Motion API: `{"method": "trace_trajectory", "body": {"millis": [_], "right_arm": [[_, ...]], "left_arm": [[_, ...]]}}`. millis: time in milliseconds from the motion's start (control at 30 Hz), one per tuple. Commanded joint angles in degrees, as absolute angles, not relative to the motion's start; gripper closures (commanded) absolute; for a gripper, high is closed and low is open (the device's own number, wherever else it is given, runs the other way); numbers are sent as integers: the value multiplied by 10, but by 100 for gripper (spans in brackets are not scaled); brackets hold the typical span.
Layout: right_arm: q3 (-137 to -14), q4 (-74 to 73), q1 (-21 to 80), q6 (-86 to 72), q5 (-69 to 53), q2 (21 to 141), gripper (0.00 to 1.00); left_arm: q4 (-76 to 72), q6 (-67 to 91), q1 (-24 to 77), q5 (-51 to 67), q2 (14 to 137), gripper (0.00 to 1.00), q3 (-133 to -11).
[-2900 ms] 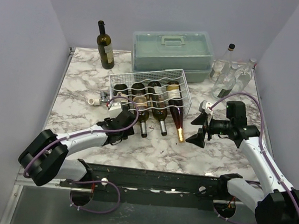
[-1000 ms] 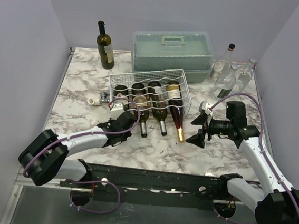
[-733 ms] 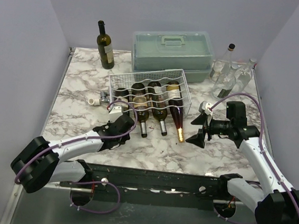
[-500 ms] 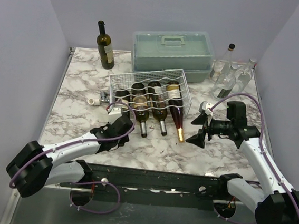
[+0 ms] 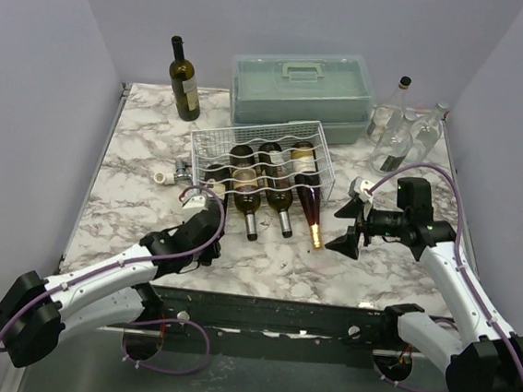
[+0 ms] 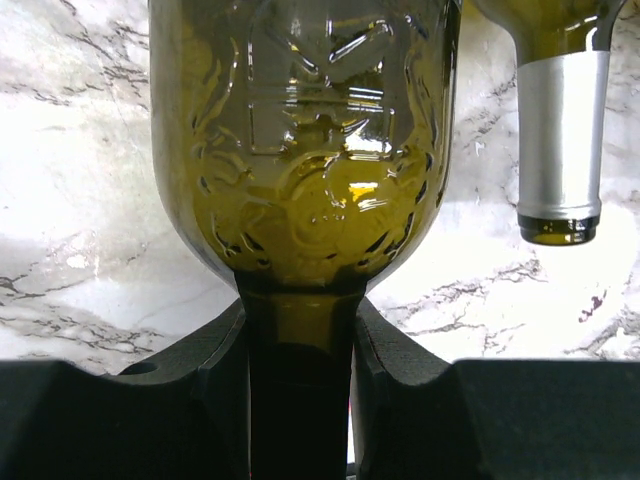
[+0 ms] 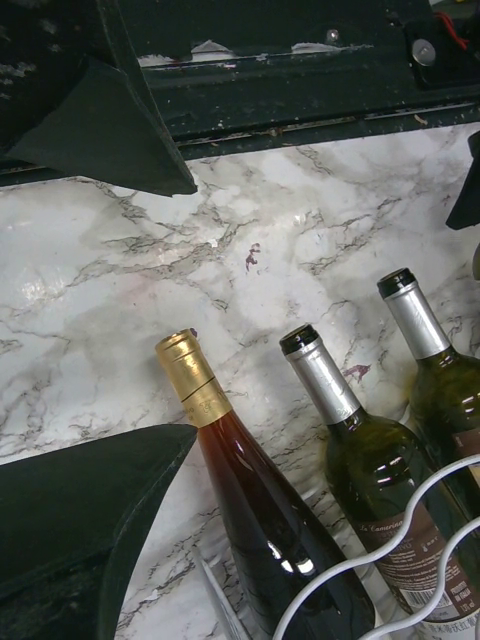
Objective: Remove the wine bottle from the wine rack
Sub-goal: Pick up the wine bottle from the wine rack, then place the wine bottle at the corner of the board.
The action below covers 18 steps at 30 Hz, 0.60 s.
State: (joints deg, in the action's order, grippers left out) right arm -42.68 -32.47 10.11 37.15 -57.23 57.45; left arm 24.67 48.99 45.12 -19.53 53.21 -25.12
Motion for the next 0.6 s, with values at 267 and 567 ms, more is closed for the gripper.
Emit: {"method": "trace_trajectory", "body": {"millis": [267,567], "right_arm": [[-422,-329,99,380,-574,565,1],[-422,-330,99,380,-575,564,1]], "left_arm": [[300,518,452,-167,416,100,-253],[354,532,453,-118,367,100,-270]]}}
